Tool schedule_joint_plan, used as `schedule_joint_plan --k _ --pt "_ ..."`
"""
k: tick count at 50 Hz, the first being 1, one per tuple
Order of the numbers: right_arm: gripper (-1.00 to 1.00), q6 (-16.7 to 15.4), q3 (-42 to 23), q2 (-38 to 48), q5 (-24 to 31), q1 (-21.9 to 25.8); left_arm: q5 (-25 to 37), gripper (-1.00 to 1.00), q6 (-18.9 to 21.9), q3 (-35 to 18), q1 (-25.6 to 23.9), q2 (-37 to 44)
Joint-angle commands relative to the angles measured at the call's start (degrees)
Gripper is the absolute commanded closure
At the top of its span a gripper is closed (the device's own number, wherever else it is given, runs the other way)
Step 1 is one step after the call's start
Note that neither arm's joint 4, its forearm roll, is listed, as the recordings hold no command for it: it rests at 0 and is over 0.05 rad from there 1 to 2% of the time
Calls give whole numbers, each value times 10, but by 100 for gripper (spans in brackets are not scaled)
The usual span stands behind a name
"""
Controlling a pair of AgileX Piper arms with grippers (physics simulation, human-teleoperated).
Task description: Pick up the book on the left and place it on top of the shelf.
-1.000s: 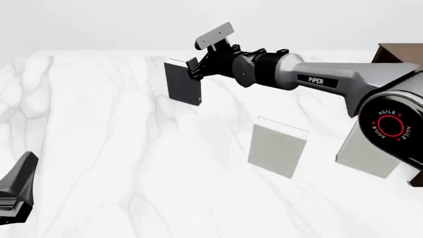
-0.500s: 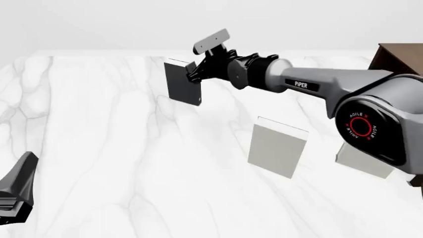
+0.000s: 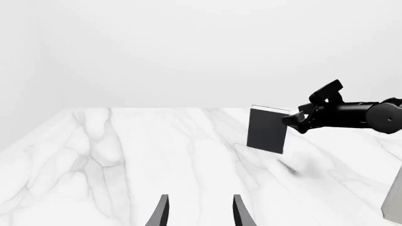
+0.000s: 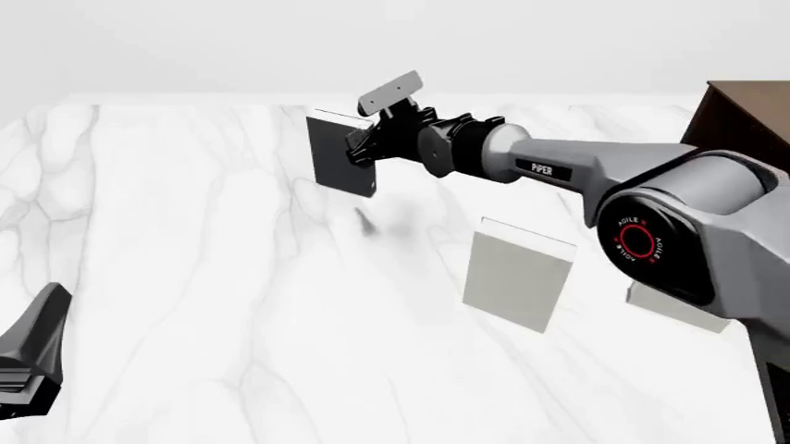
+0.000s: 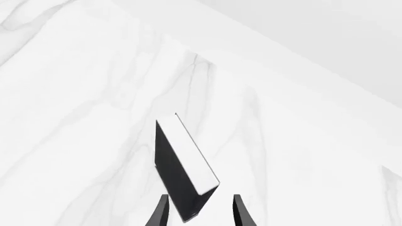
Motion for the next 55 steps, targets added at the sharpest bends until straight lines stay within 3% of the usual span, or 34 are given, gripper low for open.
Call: schedule_joint_plan --k 1,48,55 --pt "-100 2 -3 9 -1 0 0 -100 0 0 0 0" --pt "-100 10 -176 131 67 -5 0 -100 0 0 0 0" --pt "-100 11 -177 131 67 -3 0 -100 0 0 0 0"
